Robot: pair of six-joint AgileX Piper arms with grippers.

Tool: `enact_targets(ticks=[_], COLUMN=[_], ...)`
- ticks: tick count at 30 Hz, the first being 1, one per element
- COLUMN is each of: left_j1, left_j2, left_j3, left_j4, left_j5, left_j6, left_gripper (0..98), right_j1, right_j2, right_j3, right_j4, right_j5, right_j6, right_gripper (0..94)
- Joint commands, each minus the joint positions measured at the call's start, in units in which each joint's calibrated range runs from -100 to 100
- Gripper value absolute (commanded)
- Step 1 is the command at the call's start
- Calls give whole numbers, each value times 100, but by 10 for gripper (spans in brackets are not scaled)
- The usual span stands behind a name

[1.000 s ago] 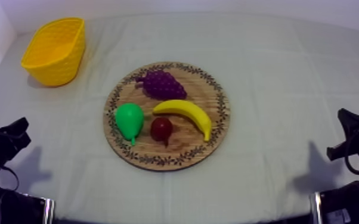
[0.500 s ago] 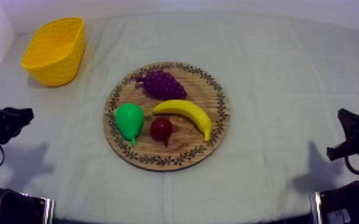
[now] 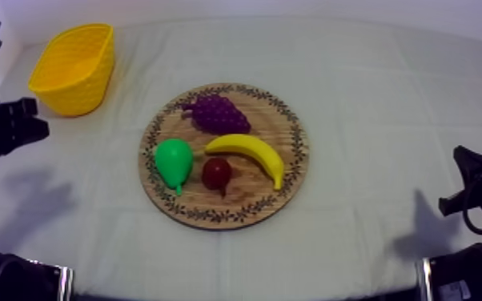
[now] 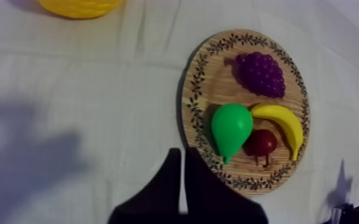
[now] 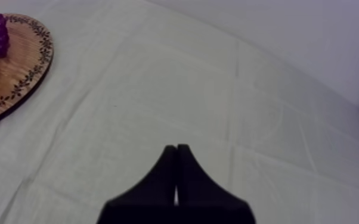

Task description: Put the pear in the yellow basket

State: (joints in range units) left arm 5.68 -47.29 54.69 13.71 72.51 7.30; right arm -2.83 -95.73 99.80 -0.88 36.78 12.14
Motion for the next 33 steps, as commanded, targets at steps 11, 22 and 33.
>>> enact_targets(ticks=[11, 22, 33], left_j1=[806, 1838, 2260], left_j2=[1217, 2336, 3223], left_j3=[-1568, -2573, -3286], left_j4=[-206, -547, -666], left_j5=[913, 1112, 1138], left_j6=[678, 1108, 1472], left_gripper=[0, 0, 0], right_j1=[-1, -1, -1], right_j2=[-3, -3, -3], right_j3=[-2, -2, -2], right_j4=[-2, -2, -2], right_j5=[-1, -1, -1], right_j6=[0, 0, 0], right_gripper=[2, 2, 2])
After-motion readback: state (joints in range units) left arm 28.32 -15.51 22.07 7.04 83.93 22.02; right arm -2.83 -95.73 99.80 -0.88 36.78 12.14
